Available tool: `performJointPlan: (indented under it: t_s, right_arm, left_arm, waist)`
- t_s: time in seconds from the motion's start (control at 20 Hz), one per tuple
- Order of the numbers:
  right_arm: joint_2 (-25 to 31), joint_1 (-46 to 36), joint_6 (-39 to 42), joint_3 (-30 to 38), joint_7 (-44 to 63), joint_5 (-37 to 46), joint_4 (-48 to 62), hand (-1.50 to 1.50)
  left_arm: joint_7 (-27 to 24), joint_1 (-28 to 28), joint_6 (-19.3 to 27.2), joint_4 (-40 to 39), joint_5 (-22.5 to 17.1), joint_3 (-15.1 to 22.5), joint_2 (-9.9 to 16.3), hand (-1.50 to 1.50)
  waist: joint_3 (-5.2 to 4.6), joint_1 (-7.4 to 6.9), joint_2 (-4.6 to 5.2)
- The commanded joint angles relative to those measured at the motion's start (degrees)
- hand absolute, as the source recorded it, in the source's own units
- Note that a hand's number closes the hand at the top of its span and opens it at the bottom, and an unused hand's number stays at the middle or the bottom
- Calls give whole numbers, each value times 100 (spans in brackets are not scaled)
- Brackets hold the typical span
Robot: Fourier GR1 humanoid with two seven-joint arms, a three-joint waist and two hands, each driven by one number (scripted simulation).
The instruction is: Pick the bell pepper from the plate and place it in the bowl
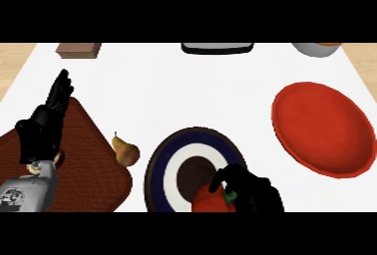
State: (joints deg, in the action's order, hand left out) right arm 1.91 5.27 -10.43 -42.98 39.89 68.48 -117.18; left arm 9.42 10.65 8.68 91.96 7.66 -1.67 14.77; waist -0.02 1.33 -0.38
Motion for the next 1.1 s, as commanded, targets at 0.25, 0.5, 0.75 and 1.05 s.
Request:
performJointPlan:
  t_s: [0.25, 0.5, 0.75, 1.05]
  right_arm:
    - [435, -304, -380, 2349, -733, -1917, -332, 150]
    - [945, -337, -514, 3590, -1675, -3256, -137, 150]
    - [1374, -1072, -787, 4310, -2365, -2730, 1553, 150]
    - [2100, -1587, -984, 5102, -3175, -2681, 3115, 150]
  left_arm:
    - [311, 233, -85, 111, 62, 19, -28, 0]
    - [-231, 96, -287, -129, -182, -250, 42, 0]
    - [21, 290, -168, -113, -13, -67, -150, 0]
    - [97, 275, -204, -14, 29, -154, -52, 0]
  waist:
    - [10, -147, 53]
    - [8, -133, 48]
    - [7, -170, 55]
    - [7, -185, 55]
